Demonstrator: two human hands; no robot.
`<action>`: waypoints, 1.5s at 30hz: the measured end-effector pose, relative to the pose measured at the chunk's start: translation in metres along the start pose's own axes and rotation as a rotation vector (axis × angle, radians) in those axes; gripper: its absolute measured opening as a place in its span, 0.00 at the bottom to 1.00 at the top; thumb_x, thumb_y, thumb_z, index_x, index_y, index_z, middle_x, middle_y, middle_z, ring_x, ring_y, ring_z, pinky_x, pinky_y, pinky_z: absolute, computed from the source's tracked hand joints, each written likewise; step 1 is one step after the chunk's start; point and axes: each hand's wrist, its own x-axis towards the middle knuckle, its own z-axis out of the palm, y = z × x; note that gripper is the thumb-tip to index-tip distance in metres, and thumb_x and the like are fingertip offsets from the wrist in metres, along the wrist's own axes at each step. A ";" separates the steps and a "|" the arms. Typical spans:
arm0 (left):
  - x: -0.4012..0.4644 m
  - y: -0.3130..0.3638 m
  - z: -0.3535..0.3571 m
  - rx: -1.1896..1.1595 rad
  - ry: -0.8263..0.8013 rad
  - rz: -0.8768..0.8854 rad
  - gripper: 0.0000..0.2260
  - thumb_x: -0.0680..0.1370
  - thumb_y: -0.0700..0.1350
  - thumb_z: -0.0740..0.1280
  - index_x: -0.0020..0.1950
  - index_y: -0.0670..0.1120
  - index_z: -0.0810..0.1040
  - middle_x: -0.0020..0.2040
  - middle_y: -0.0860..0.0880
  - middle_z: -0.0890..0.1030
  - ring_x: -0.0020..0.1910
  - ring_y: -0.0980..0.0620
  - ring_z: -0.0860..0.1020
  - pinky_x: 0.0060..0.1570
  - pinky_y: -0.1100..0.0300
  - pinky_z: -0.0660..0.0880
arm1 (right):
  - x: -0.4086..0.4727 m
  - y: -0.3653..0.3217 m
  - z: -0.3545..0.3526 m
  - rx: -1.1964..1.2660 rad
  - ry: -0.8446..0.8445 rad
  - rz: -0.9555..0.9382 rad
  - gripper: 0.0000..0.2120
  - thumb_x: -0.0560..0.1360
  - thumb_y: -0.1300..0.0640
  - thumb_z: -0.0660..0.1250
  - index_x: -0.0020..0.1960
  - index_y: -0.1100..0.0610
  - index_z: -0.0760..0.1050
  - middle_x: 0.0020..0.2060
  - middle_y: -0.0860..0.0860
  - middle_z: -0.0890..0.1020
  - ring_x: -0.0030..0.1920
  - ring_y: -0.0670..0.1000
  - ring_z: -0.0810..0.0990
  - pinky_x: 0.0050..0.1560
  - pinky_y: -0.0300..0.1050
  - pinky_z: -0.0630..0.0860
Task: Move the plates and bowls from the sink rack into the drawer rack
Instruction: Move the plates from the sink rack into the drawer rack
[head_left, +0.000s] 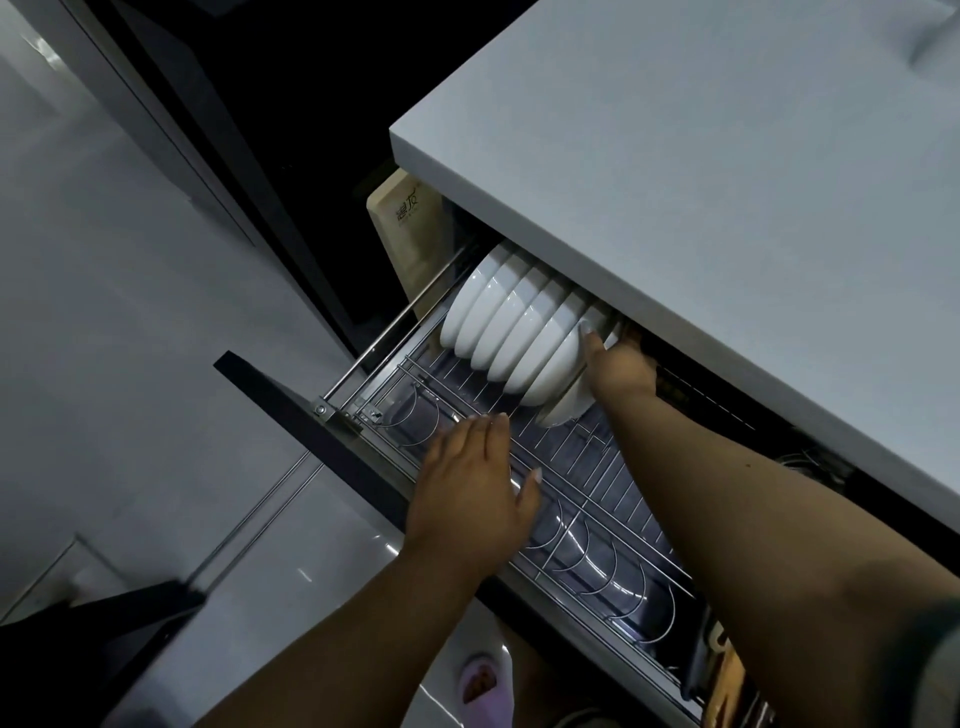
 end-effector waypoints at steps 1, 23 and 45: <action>0.000 0.000 0.000 -0.005 0.000 -0.002 0.31 0.75 0.60 0.51 0.71 0.42 0.68 0.68 0.44 0.74 0.69 0.45 0.69 0.70 0.47 0.62 | 0.001 -0.001 0.000 -0.003 -0.008 -0.003 0.34 0.79 0.38 0.54 0.73 0.62 0.60 0.70 0.62 0.68 0.71 0.62 0.64 0.66 0.47 0.64; -0.003 0.007 -0.012 -0.023 -0.018 -0.068 0.25 0.80 0.56 0.55 0.74 0.45 0.60 0.60 0.45 0.77 0.58 0.46 0.75 0.53 0.55 0.72 | -0.050 0.044 0.009 -0.003 -0.081 -0.194 0.30 0.79 0.41 0.56 0.76 0.54 0.58 0.70 0.63 0.65 0.67 0.61 0.69 0.63 0.46 0.67; -0.081 0.093 -0.052 -0.035 0.000 0.191 0.16 0.81 0.53 0.56 0.65 0.47 0.70 0.53 0.48 0.81 0.52 0.46 0.78 0.42 0.57 0.71 | -0.221 0.137 -0.146 -0.021 0.307 -0.544 0.21 0.79 0.46 0.60 0.69 0.53 0.70 0.45 0.49 0.76 0.44 0.47 0.73 0.42 0.40 0.66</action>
